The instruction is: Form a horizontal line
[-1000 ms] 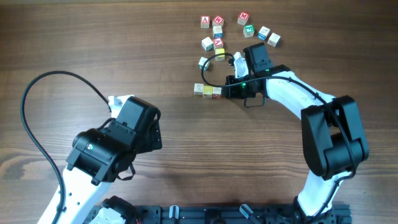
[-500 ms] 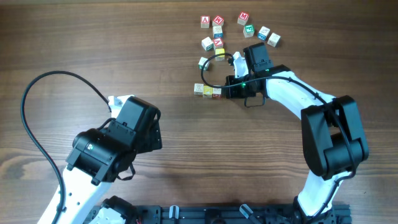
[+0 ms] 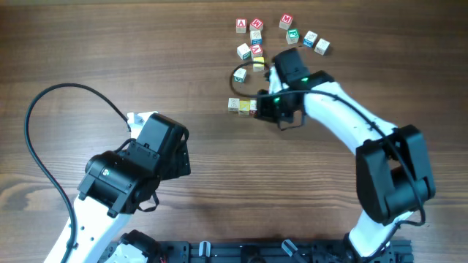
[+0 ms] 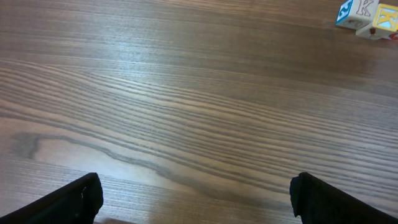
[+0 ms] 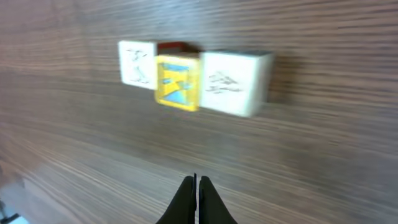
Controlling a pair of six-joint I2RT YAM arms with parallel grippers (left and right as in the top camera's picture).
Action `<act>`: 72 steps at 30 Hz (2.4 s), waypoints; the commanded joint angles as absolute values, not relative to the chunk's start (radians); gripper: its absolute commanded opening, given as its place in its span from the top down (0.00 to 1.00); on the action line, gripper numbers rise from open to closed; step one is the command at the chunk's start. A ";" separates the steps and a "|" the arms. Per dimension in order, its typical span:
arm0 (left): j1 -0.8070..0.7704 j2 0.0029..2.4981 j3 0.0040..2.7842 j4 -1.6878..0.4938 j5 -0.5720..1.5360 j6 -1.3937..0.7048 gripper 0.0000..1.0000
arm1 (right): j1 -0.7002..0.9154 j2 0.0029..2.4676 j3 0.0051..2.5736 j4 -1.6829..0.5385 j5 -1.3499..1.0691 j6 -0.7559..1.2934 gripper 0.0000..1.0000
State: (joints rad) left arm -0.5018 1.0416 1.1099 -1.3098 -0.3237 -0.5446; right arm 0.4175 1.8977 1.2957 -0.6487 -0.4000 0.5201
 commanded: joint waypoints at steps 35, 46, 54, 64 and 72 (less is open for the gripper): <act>-0.498 1.040 1.110 -1.310 -0.323 -0.555 0.00 | 0.580 2.022 1.280 -0.452 -0.052 0.602 0.96; -0.498 1.040 1.110 -1.310 -0.323 -0.555 0.00 | 0.580 2.022 1.280 -0.422 -0.041 0.602 0.96; -0.498 1.040 1.110 -1.310 -0.323 -0.555 0.00 | 0.580 2.022 1.280 -0.426 -0.041 0.602 0.96; -0.498 1.040 1.110 -1.310 -0.323 -0.555 0.00 | 0.580 2.022 1.280 -0.424 -0.042 0.602 0.96; -0.498 1.040 1.110 -1.310 -0.323 -0.555 0.00 | 0.580 2.022 1.280 -0.425 -0.042 0.602 0.96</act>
State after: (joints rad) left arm -0.5018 1.0416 1.1099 -1.3098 -0.3237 -0.5446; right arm 0.5816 1.9991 1.2804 -0.4187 -0.0654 0.5945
